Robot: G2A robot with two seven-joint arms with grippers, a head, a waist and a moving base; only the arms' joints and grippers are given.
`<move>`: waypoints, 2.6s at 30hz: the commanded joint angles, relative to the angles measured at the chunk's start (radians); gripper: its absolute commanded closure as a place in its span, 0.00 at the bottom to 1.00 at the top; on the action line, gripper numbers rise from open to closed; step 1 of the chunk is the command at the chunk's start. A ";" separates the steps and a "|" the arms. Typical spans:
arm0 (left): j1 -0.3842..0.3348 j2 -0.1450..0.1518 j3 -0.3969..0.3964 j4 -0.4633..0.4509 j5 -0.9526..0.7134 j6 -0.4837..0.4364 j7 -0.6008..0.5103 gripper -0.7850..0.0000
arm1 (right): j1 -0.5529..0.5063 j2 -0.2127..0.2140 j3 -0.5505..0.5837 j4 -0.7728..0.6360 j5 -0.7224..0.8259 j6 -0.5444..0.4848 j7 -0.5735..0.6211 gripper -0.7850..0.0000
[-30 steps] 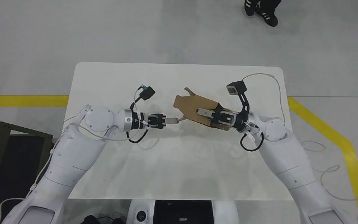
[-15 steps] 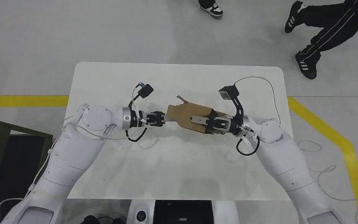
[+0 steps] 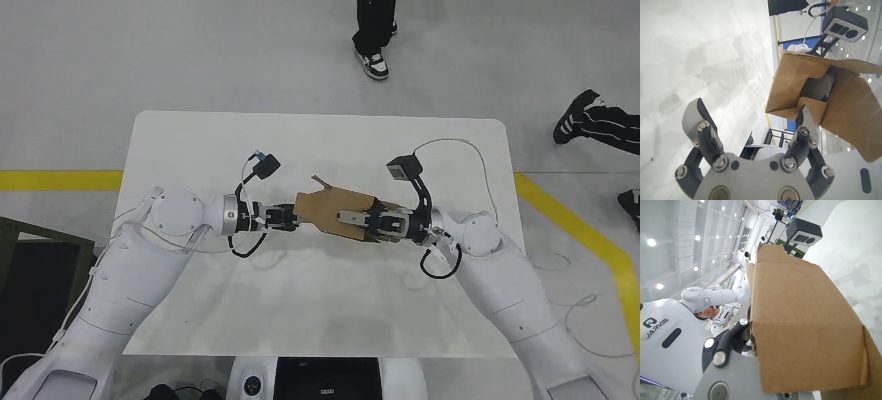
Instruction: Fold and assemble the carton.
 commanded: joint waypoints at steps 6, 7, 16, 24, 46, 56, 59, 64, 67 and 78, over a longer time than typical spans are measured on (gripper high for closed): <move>-0.005 0.005 -0.030 0.031 0.011 0.008 0.027 0.00 | -0.028 0.016 0.030 0.002 0.014 0.046 0.094 1.00; -0.006 0.006 -0.036 0.036 0.010 0.008 0.031 0.00 | -0.034 0.019 0.033 -0.001 0.013 0.054 0.111 1.00; -0.010 0.007 -0.048 0.047 0.011 0.020 0.057 0.00 | -0.070 0.021 0.003 -0.056 0.042 0.108 0.186 1.00; -0.003 0.003 -0.025 0.022 -0.031 -0.003 0.004 0.00 | -0.058 0.009 -0.024 -0.041 0.061 0.094 0.145 1.00; 0.046 0.015 -0.038 -0.029 -0.029 0.015 -0.024 0.00 | -0.028 -0.004 -0.039 -0.025 0.058 0.078 0.116 1.00; 0.035 0.017 -0.054 -0.002 -0.041 0.016 -0.008 0.00 | -0.038 0.006 0.005 0.008 0.008 0.070 0.100 1.00; 0.032 0.019 -0.071 0.000 -0.046 0.019 -0.005 0.00 | -0.046 0.013 0.028 0.015 -0.025 0.070 0.083 1.00; 0.035 0.024 -0.093 -0.021 -0.064 0.024 -0.009 0.00 | -0.061 0.021 0.051 0.012 -0.070 0.082 0.058 1.00; 0.037 0.025 -0.097 -0.044 -0.068 0.022 -0.010 0.00 | -0.066 0.023 0.057 0.007 -0.087 0.090 0.046 1.00; 0.031 0.026 -0.068 -0.047 -0.002 0.034 -0.025 0.00 | -0.066 0.023 0.054 -0.034 -0.082 0.092 0.039 1.00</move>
